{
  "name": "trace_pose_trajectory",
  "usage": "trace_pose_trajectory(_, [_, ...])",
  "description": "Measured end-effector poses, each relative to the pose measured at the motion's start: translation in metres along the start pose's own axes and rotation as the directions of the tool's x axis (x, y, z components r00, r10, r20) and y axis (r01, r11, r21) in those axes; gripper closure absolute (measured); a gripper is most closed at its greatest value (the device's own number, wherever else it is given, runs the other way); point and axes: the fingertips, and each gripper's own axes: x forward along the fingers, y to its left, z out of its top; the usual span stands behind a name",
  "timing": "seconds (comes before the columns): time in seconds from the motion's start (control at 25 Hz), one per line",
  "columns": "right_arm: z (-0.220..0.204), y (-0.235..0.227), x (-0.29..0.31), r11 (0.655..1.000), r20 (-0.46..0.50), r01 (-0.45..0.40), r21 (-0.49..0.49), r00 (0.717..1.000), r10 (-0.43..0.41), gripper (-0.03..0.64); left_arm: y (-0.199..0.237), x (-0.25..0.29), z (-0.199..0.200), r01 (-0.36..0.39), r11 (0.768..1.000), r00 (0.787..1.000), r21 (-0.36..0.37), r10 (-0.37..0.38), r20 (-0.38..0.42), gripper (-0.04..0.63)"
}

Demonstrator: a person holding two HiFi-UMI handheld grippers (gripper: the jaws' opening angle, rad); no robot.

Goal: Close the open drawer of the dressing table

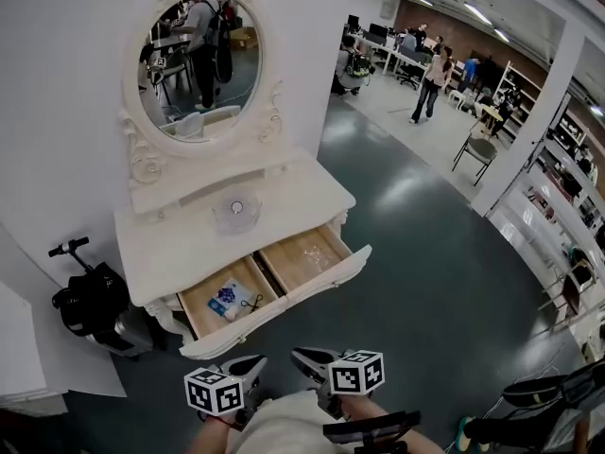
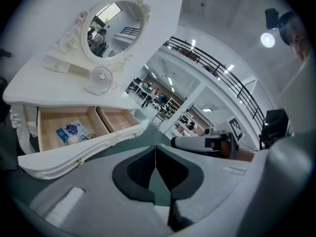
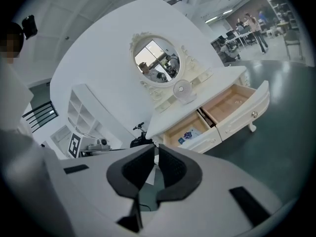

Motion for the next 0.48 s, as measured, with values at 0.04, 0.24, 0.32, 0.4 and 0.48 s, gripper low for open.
trace_pose_trajectory(0.04, [0.004, -0.002, 0.003, 1.000, -0.007, -0.006, -0.006, 1.000, 0.006, 0.597, 0.002, 0.001, 0.002, -0.008, 1.000, 1.000, -0.005, 0.008, 0.004, 0.584])
trace_pose_trajectory(0.24, [0.032, -0.012, 0.023, 0.997, -0.062, -0.058, -0.050, 0.997, 0.055, 0.574, 0.017, 0.013, 0.023, -0.059, 0.998, 0.997, -0.032, 0.061, 0.049, 0.584])
trace_pose_trajectory(0.32, [0.042, -0.016, 0.029, 0.994, -0.106, -0.084, -0.071, 0.991, 0.077, 0.568, 0.022, 0.017, 0.033, -0.090, 0.994, 0.993, -0.057, 0.094, 0.076, 0.584])
trace_pose_trajectory(0.4, [0.052, -0.019, 0.034, 0.989, -0.144, -0.109, -0.097, 0.985, 0.094, 0.568, 0.026, 0.022, 0.038, -0.122, 0.990, 0.988, -0.071, 0.129, 0.091, 0.584])
trace_pose_trajectory(0.48, [0.059, -0.023, 0.040, 0.985, -0.174, -0.132, -0.114, 0.978, 0.111, 0.568, 0.032, 0.026, 0.041, -0.158, 0.984, 0.981, -0.079, 0.165, 0.099, 0.584])
